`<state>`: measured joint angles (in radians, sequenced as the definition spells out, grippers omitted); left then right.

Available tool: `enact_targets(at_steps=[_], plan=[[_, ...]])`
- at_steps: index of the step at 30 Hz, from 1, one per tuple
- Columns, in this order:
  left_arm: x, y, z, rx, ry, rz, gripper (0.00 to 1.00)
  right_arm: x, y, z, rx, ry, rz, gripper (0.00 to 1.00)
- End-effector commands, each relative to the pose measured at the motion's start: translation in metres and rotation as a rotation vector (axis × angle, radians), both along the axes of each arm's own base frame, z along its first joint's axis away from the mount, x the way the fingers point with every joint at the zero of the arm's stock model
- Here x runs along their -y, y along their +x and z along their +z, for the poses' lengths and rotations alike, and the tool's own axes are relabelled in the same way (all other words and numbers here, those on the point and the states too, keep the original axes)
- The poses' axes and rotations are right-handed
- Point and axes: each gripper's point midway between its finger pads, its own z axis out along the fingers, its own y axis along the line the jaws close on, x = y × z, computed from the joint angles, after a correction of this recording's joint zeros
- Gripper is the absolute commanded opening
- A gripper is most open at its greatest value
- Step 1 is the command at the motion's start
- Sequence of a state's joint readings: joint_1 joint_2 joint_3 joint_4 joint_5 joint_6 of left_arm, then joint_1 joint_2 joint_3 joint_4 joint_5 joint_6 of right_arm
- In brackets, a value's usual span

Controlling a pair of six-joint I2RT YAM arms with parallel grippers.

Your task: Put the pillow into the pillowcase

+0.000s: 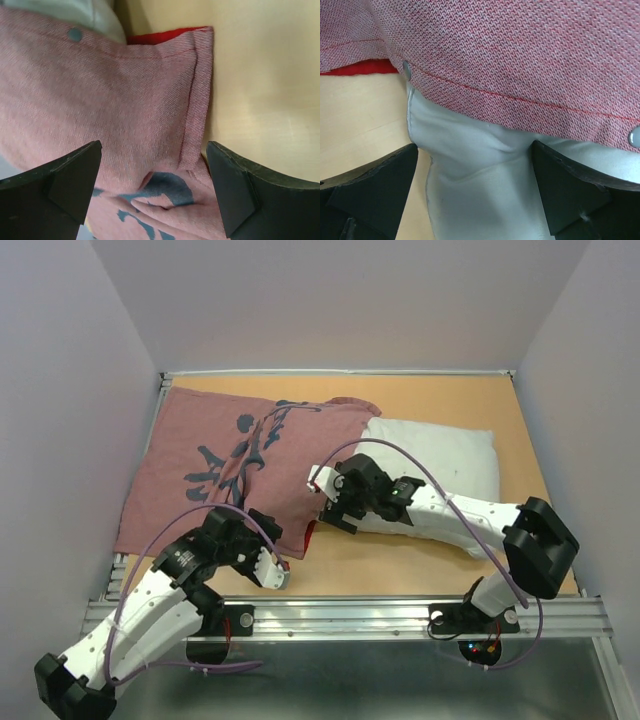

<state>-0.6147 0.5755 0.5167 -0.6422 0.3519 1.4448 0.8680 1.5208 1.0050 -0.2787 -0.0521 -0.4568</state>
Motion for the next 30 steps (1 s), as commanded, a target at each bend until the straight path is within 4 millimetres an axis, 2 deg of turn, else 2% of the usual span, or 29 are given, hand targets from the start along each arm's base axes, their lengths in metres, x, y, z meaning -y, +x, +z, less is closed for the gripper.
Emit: enact_targets(at_steps=[1,8,9,10,11,12,13,16,20,21,22,23,24,25,27,28,29,30], plan=[[0.012,0.013,-0.017,0.149,0.099,-0.170,0.97,-0.001,-0.001,-0.023,-0.013,-0.045,-0.004,1.00],[0.035,0.024,-0.040,0.232,0.129,-0.243,0.98,-0.003,-0.007,-0.043,-0.064,-0.069,0.019,1.00],[0.037,0.026,-0.041,0.231,0.129,-0.239,0.98,-0.004,-0.006,-0.044,-0.064,-0.071,0.013,0.97],[0.042,0.024,-0.043,0.223,0.125,-0.246,0.98,-0.004,-0.004,-0.046,-0.071,-0.067,-0.006,0.91],[0.045,0.025,-0.047,0.207,0.131,-0.250,0.98,-0.005,-0.002,-0.046,-0.071,-0.063,-0.017,0.71],[0.048,0.023,-0.051,0.189,0.133,-0.259,0.98,-0.007,0.000,-0.044,-0.072,-0.049,-0.027,0.60],[0.052,0.021,-0.055,0.173,0.137,-0.273,0.98,-0.009,0.000,-0.043,-0.077,-0.040,-0.033,0.41],[0.058,0.021,-0.065,0.154,0.146,-0.294,0.96,-0.017,0.003,-0.030,-0.088,0.016,-0.058,0.01],[0.060,0.020,-0.082,0.115,0.197,-0.326,0.86,-0.028,0.003,0.000,-0.116,0.124,-0.051,0.01],[0.059,0.019,-0.085,0.107,0.208,-0.334,0.83,-0.030,0.004,0.006,-0.117,0.144,-0.050,0.00],[0.060,0.021,-0.088,0.102,0.222,-0.341,0.73,-0.032,0.005,0.019,-0.114,0.178,-0.055,0.01],[0.061,0.021,-0.089,0.108,0.230,-0.361,0.66,-0.032,0.008,0.025,-0.117,0.198,-0.067,0.01],[0.063,0.021,-0.088,0.110,0.227,-0.371,0.53,-0.036,0.005,0.030,-0.144,0.225,-0.058,0.01],[0.065,0.020,-0.086,0.108,0.223,-0.380,0.45,-0.036,0.005,0.038,-0.150,0.249,-0.062,0.01],[0.076,0.021,-0.073,0.112,0.188,-0.397,0.30,-0.043,0.006,0.055,-0.180,0.304,-0.056,0.01],[0.090,0.019,-0.056,0.117,0.152,-0.426,0.06,-0.047,0.012,0.070,-0.198,0.355,-0.072,0.00],[0.101,0.018,-0.044,0.124,0.120,-0.439,0.00,-0.052,0.009,0.078,-0.228,0.386,-0.061,0.00],[0.113,0.016,-0.029,0.127,0.073,-0.444,0.00,-0.055,0.009,0.087,-0.246,0.415,-0.055,0.01]])
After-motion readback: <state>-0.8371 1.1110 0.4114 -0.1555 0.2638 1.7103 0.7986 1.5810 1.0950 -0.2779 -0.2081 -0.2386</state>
